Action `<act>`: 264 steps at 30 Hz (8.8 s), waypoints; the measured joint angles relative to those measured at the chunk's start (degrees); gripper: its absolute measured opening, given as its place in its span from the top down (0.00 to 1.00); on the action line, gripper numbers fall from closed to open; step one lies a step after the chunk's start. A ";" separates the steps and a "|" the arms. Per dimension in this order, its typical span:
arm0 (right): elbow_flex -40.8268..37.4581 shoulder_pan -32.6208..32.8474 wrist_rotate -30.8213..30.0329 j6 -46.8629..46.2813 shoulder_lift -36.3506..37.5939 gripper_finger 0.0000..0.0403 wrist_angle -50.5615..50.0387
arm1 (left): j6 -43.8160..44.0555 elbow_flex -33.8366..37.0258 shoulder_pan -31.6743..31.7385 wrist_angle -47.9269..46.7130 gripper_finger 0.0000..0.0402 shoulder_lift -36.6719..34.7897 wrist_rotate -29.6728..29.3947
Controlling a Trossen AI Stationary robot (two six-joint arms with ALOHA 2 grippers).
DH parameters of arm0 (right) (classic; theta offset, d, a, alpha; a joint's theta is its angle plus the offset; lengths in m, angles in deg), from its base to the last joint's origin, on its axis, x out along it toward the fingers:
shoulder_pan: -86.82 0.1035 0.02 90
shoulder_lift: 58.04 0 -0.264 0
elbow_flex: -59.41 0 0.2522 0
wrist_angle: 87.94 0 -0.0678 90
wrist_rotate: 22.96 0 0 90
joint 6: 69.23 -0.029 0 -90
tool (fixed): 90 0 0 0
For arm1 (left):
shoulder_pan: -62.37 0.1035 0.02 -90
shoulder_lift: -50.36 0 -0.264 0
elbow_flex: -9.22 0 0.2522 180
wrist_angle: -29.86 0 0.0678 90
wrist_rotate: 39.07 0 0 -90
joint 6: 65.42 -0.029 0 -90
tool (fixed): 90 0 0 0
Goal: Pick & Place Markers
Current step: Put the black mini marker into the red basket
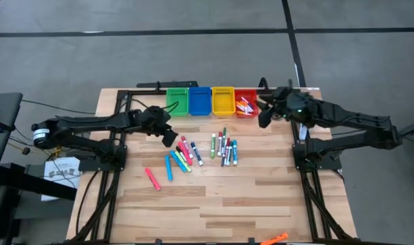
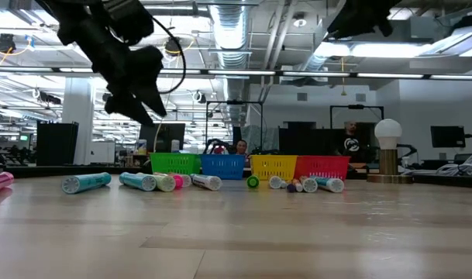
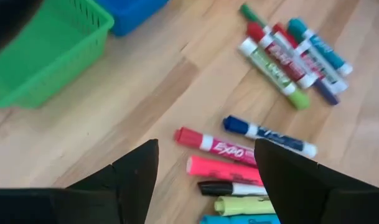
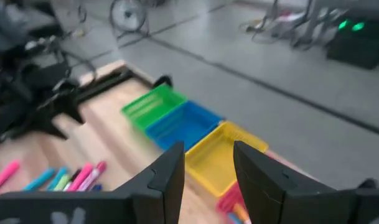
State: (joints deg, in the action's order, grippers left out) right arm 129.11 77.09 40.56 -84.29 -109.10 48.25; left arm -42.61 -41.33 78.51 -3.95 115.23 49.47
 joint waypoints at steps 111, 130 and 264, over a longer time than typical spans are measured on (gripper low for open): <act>-0.04 2.25 14.44 -5.46 -24.69 0.71 1.78 | -62.80 0.04 -11.67 8.56 0.72 20.41 7.48; -0.04 2.22 14.43 -5.48 -24.69 0.71 1.78 | -66.90 -0.02 -11.56 10.27 0.74 21.01 6.62; -0.04 2.73 30.77 3.11 -24.69 0.71 36.55 | -3.32 -12.43 -6.98 68.09 0.90 16.72 17.07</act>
State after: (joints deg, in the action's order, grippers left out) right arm 129.07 79.81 71.33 -81.18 -133.79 84.80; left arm -45.93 -53.77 71.53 64.14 131.95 66.55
